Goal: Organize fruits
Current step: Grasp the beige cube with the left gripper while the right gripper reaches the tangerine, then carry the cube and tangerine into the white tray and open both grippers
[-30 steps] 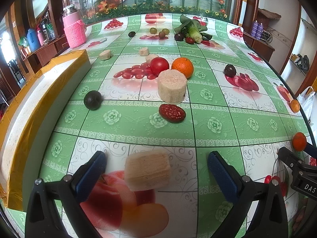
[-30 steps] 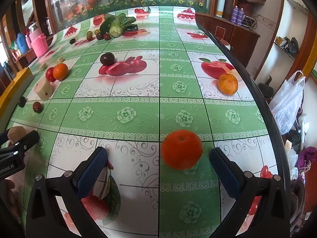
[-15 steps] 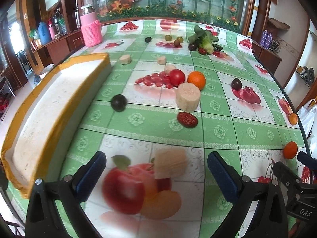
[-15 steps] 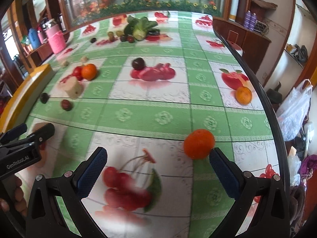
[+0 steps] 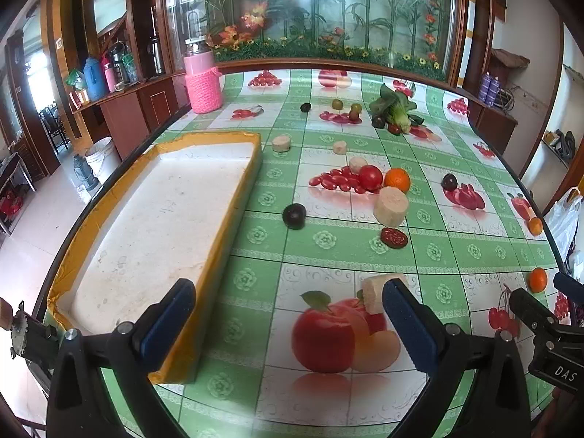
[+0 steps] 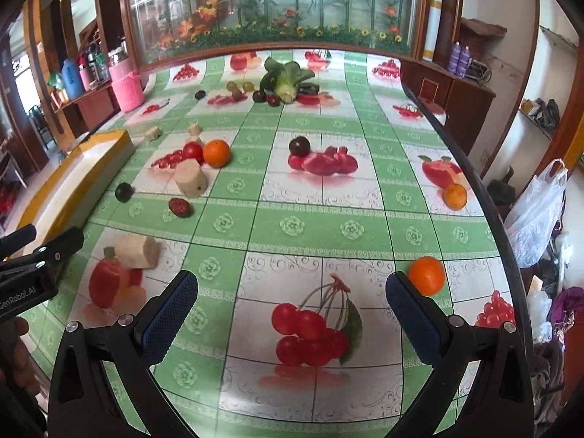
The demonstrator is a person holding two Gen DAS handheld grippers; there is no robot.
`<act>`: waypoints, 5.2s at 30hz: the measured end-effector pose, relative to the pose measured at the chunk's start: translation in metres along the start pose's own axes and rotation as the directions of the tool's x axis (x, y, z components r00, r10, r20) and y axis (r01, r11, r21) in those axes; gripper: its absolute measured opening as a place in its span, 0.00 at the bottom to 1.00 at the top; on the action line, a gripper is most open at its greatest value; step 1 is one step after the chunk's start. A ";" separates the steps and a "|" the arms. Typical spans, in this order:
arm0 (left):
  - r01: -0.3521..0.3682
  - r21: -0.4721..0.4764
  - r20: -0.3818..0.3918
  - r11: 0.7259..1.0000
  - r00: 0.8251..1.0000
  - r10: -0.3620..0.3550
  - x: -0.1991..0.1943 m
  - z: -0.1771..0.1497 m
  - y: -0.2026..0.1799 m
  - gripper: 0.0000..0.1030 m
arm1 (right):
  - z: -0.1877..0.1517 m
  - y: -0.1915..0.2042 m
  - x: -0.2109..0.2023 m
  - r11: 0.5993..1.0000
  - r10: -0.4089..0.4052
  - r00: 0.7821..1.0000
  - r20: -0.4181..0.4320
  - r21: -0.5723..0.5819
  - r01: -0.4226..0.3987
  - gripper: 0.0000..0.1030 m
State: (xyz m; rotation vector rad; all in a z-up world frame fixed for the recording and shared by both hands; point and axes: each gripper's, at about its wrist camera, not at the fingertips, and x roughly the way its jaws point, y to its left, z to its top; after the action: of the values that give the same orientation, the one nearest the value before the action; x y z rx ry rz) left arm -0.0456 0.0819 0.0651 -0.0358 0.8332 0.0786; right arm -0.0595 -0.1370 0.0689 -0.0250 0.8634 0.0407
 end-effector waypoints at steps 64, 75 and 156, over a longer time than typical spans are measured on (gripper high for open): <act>0.074 0.073 0.016 0.995 0.997 -0.075 0.001 -0.002 -0.033 1.00 | 0.000 -0.032 -0.013 0.998 -0.070 0.997 0.043 -0.006 0.070 1.00; 0.086 0.131 -0.090 0.988 0.993 -0.075 0.016 -0.020 -0.039 1.00 | -0.012 -0.080 0.011 0.994 -0.108 0.993 -0.048 0.014 0.109 1.00; -0.110 -0.135 -0.191 0.985 0.978 0.083 0.059 -0.003 0.196 0.47 | 0.098 0.313 0.134 0.800 0.309 0.914 -0.264 -0.447 -0.400 0.38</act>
State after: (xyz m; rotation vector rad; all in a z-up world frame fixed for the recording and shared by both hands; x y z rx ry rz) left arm -0.0244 0.2804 0.0192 -0.1411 1.0136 0.2308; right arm 0.0873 0.1829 0.0287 -0.3532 1.0102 0.6281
